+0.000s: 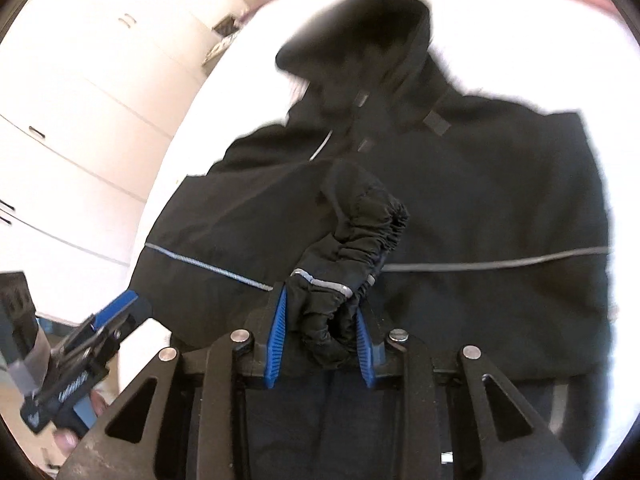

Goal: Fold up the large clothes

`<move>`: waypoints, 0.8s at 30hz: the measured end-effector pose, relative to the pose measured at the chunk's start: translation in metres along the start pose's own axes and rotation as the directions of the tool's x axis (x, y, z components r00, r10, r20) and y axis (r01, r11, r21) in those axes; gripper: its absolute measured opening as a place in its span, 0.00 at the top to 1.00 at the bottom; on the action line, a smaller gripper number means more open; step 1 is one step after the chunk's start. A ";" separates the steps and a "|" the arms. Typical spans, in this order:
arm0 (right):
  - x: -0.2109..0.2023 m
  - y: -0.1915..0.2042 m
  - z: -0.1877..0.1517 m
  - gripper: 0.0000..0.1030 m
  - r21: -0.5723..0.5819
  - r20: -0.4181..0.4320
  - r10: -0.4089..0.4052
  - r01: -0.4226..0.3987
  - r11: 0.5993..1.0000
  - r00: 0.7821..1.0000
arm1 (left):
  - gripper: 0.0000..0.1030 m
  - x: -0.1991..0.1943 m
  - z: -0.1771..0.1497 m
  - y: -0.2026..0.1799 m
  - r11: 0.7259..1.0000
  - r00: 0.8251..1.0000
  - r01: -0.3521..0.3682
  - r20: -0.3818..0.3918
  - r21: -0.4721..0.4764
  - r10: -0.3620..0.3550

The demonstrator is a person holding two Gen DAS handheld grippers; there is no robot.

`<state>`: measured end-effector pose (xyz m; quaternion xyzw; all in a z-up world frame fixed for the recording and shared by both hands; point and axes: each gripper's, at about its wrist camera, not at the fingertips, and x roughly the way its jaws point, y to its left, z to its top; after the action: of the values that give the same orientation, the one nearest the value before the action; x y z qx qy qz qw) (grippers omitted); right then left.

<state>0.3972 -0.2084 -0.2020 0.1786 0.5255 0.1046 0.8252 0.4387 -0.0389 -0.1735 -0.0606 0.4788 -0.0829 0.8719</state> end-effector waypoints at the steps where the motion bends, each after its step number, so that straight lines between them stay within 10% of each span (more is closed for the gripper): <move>1: -0.010 -0.005 0.001 0.67 -0.006 0.020 -0.026 0.026 1.000 0.999 | 0.44 0.004 0.002 -0.003 1.000 1.000 -0.007 -0.006 0.008 0.007; 8: -0.050 -0.067 0.004 0.67 0.021 0.080 -0.288 0.287 0.958 0.954 | 0.62 0.062 0.004 -0.029 0.996 0.992 0.024 -0.129 0.089 -0.012; 13: -0.015 -0.107 0.000 0.67 0.072 -0.009 -0.359 0.359 0.931 0.933 | 0.72 0.109 -0.010 -0.028 0.996 0.969 0.018 -0.249 0.088 0.005; 24: 0.024 -0.135 -0.004 0.64 0.116 -0.103 -0.365 0.375 0.920 0.925 | 0.72 0.103 -0.007 -0.019 0.996 0.968 0.064 -0.247 0.068 -0.046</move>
<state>0.4013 -0.3226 -0.2782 0.1267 0.5881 -0.0816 0.7947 0.4852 -0.0784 -0.2590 -0.0303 0.5777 -0.1318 0.8050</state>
